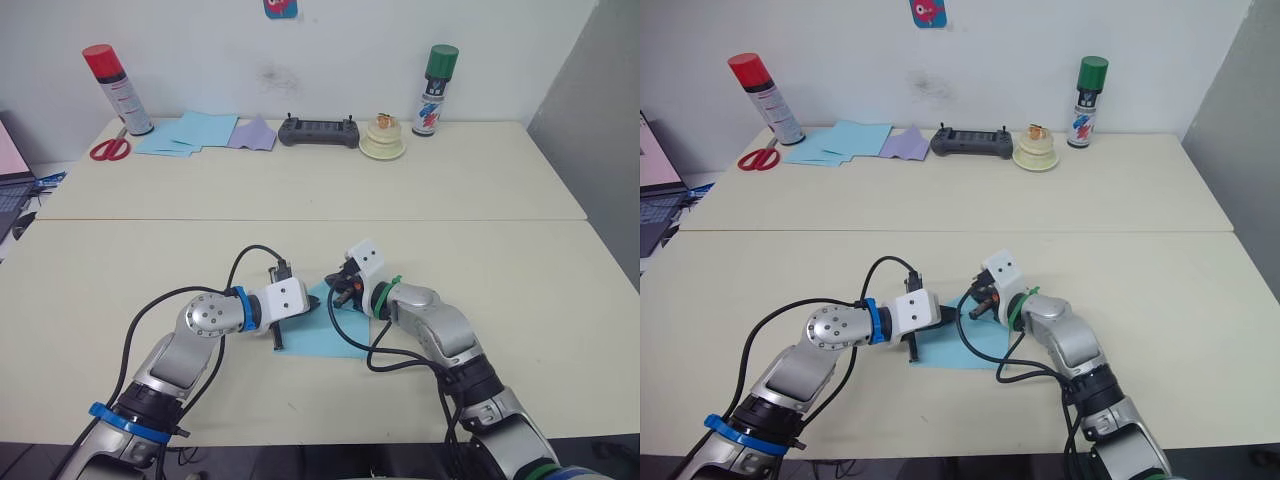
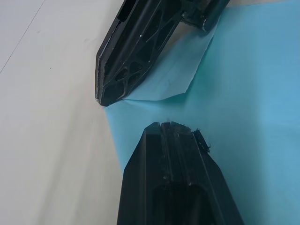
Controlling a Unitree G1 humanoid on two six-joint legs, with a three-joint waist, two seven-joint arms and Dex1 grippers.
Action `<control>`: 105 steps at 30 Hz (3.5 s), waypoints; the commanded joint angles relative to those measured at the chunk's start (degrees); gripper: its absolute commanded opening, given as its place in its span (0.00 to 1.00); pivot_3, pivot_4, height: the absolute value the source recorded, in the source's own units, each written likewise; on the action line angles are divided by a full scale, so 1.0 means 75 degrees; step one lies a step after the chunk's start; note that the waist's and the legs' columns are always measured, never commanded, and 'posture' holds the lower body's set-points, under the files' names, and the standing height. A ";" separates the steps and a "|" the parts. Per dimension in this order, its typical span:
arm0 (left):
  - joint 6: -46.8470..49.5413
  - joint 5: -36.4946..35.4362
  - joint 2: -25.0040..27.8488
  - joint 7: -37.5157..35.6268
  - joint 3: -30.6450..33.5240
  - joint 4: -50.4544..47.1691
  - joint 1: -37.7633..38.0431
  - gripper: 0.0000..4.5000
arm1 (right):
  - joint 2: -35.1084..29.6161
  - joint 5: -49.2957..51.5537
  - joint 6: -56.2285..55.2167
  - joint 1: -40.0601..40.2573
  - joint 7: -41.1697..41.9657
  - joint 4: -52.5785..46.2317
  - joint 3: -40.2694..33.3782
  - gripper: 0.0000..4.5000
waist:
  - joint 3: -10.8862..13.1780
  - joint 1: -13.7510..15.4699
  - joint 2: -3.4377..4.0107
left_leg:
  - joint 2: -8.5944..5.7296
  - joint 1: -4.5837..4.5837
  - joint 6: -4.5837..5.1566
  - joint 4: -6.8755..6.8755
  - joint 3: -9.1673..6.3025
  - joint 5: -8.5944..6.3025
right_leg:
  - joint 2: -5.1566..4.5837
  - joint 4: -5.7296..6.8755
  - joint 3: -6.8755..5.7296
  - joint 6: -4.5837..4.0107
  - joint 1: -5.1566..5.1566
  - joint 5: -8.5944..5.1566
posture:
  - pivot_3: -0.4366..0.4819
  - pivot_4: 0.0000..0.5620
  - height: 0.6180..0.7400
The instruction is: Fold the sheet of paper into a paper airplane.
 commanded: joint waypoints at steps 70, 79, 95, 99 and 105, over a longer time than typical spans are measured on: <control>0.1189 -0.1471 -0.0311 -0.1301 0.0677 0.2049 -0.1874 0.01 | -0.0154 -0.0216 0.0131 0.0082 -0.0012 0.0105 -0.0018 0.00 | -0.0002 0.0009 -0.0005 | -0.0010 -0.0003 0.0001 0.0008 -0.0004 0.0001 | 0.0006 0.0004 -0.0007 -0.0002 0.0004 -0.0001 | 0.48 0.27 1.00; 0.0916 -0.1320 -0.0402 -0.1437 0.0391 0.1734 -0.1413 0.01 | -0.0135 -0.0211 0.0131 0.0055 0.0002 0.0127 -0.0017 0.00 | -0.0001 0.0012 -0.0004 | -0.0010 -0.0003 0.0000 0.0008 -0.0004 0.0001 | 0.0004 0.0003 -0.0006 -0.0003 0.0004 -0.0001 | 0.48 0.27 1.00; 0.0902 -0.1468 -0.0261 -0.1401 0.0930 0.2053 -0.2047 0.01 | -0.0220 -0.0222 0.0183 0.0082 0.0014 0.0049 -0.0052 0.00 | -0.0001 0.0016 -0.0004 | -0.0010 -0.0004 0.0001 0.0007 -0.0006 0.0000 | 0.0004 0.0003 -0.0009 -0.0002 0.0004 -0.0001 | 0.48 0.27 1.00; 0.1348 -0.1789 -0.0514 -0.1547 0.0805 0.1480 -0.1906 0.01 | -0.0219 -0.0224 0.0174 0.0074 0.0028 0.0069 -0.0038 0.00 | -0.0001 0.0018 -0.0004 | -0.0013 -0.0006 0.0001 0.0007 -0.0004 0.0001 | 0.0004 0.0002 -0.0009 -0.0002 0.0004 -0.0001 | 0.48 0.27 1.00; 0.1286 -0.1270 -0.0448 -0.1479 0.0270 0.1225 -0.1442 0.01 | -0.0219 -0.0226 0.0186 0.0106 0.0019 0.0026 -0.0017 0.00 | -0.0001 0.0012 -0.0004 | -0.0013 -0.0003 0.0000 0.0007 0.0000 0.0000 | 0.0004 0.0003 -0.0002 -0.0002 0.0004 -0.0001 | 0.48 0.27 1.00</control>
